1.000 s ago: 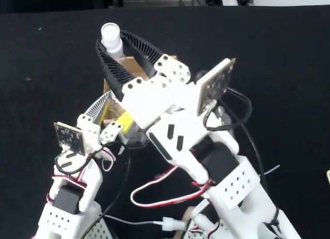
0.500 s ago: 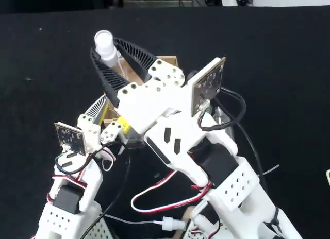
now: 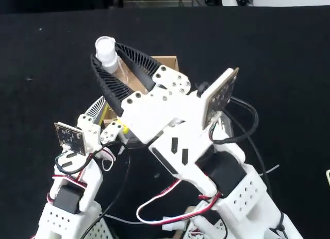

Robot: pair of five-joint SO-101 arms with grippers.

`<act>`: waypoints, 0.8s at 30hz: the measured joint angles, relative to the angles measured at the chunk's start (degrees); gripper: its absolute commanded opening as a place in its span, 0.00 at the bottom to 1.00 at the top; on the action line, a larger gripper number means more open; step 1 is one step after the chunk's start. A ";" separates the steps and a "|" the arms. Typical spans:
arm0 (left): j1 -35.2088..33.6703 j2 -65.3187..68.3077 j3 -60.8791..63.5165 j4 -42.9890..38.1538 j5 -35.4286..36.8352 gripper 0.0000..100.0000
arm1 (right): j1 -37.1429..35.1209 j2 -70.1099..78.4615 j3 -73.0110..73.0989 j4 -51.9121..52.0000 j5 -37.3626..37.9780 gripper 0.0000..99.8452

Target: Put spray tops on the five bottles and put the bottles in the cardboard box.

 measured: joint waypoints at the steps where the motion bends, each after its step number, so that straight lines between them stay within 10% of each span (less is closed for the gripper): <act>1: 0.00 0.00 0.00 0.00 0.00 0.03 | -0.18 0.00 0.00 0.26 0.00 0.01; 17: 0.00 0.00 0.09 0.00 -0.18 0.03 | 1.93 0.00 8.62 1.05 0.18 0.02; 24: 0.18 0.00 0.09 0.00 -0.18 0.03 | 3.60 0.00 10.90 3.78 0.18 0.17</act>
